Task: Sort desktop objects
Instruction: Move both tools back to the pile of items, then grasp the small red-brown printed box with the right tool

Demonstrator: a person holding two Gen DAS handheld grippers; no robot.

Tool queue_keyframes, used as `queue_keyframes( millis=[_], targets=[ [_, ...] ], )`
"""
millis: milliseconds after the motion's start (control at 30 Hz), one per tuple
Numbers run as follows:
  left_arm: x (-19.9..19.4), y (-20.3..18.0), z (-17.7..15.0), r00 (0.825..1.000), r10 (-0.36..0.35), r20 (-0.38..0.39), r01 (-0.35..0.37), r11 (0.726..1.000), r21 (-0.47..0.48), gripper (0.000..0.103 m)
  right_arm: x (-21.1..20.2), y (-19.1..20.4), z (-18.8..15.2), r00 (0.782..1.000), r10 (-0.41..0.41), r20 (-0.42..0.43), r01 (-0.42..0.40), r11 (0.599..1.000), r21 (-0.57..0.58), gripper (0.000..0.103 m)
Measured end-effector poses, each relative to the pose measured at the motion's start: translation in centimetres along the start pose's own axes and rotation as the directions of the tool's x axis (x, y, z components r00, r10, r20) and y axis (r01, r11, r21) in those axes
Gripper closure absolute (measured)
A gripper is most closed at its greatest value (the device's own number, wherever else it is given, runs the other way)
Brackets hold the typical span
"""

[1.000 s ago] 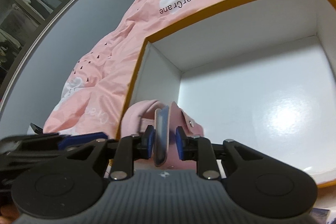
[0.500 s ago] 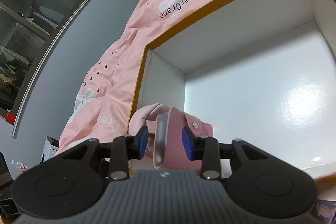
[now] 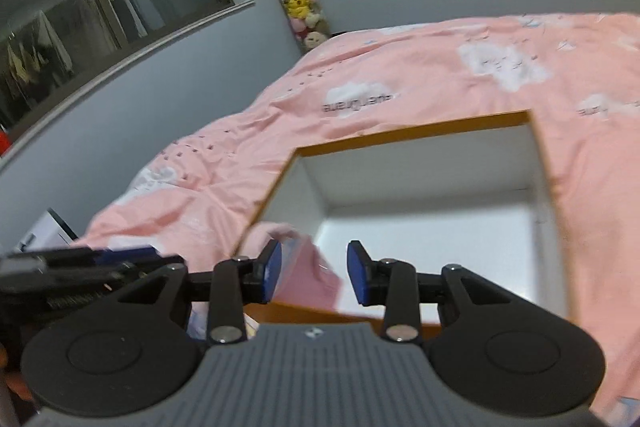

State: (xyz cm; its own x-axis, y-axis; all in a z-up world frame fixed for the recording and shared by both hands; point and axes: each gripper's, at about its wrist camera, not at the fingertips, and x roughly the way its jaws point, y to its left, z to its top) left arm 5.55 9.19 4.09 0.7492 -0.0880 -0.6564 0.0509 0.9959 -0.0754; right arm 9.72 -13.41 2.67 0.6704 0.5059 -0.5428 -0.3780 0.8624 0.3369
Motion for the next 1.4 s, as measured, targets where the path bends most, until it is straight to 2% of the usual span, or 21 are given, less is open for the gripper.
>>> queue_keyframes(
  millis=[67, 167, 233, 300, 367, 467, 600, 733, 867, 1100, 1133, 1167, 1300, 1400],
  targets=[
    [-0.9, -0.7, -0.7, 1.0, -0.004, 0.017, 0.004, 1.0, 0.004, 0.032, -1.7, -1.1, -0.7, 0.999, -0.037, 0.005, 0.037, 0.999, 0.009, 0.064],
    [-1.4, -1.8, -1.7, 1.0, -0.027, 0.004, 0.027, 0.999, 0.022, 0.032, -3.8, -2.8, -2.0, 0.996, -0.091, -0.001, 0.091, 0.995, 0.031, 0.063],
    [-1.2, -2.8, -2.5, 0.997, -0.065, -0.03, 0.066, 0.997, 0.04, 0.032, -5.0, -3.8, -3.2, 0.992, -0.123, -0.032, 0.125, 0.991, 0.042, 0.06],
    [-0.7, -3.7, -3.2, 0.99, -0.122, -0.076, 0.126, 0.991, 0.049, 0.032, -5.8, -4.9, -4.5, 0.987, -0.143, -0.079, 0.149, 0.986, 0.075, 0.056],
    [-0.2, -4.8, -3.8, 0.977, -0.179, -0.116, 0.187, 0.981, 0.055, 0.032, -6.4, -6.1, -5.9, 0.981, -0.149, -0.126, 0.164, 0.978, 0.126, 0.056],
    [0.6, -6.9, -4.6, 0.961, -0.229, -0.156, 0.247, 0.963, 0.107, 0.033, -7.0, -7.5, -7.8, 0.971, -0.154, -0.182, 0.188, 0.963, 0.192, 0.057],
    [1.7, -9.5, -5.7, 0.943, -0.251, -0.217, 0.292, 0.938, 0.188, 0.033, -6.7, -9.1, -9.6, 0.967, -0.094, -0.236, 0.166, 0.936, 0.309, 0.057],
    [2.4, -11.3, -6.8, 0.939, -0.234, -0.253, 0.295, 0.925, 0.241, 0.033, -5.0, -11.3, -10.4, 0.965, 0.008, -0.262, 0.125, 0.865, 0.486, 0.057],
    [2.8, -11.9, -7.3, 0.931, -0.225, -0.288, 0.299, 0.921, 0.249, 0.033, -3.1, -12.3, -10.6, 0.956, 0.008, -0.293, 0.156, 0.833, 0.531, 0.056],
    [4.1, -12.0, -7.4, 0.911, -0.222, -0.347, 0.306, 0.929, 0.21, 0.033, -0.9, -13.9, -11.3, 0.948, 0.077, -0.309, 0.135, 0.782, 0.608, 0.057],
    [4.2, -12.0, -7.4, 0.909, -0.221, -0.352, 0.307, 0.929, 0.208, 0.033, -0.8, -14.1, -11.5, 0.947, 0.087, -0.309, 0.131, 0.774, 0.62, 0.064],
    [4.4, -12.1, -7.5, 0.907, -0.22, -0.359, 0.307, 0.929, 0.207, 0.033, -0.7, -14.2, -11.6, 0.949, 0.103, -0.3, 0.116, 0.767, 0.631, 0.065],
    [4.7, -12.1, -7.6, 0.893, -0.231, -0.385, 0.32, 0.929, 0.186, 0.033, -1.2, -13.8, -11.5, 0.95, 0.115, -0.291, 0.093, 0.785, 0.613, 0.069],
    [5.0, -12.0, -7.5, 0.865, -0.281, -0.415, 0.361, 0.924, 0.127, 0.033, -2.3, -13.3, -10.5, 0.961, 0.101, -0.258, 0.06, 0.832, 0.551, 0.073]
  ],
)
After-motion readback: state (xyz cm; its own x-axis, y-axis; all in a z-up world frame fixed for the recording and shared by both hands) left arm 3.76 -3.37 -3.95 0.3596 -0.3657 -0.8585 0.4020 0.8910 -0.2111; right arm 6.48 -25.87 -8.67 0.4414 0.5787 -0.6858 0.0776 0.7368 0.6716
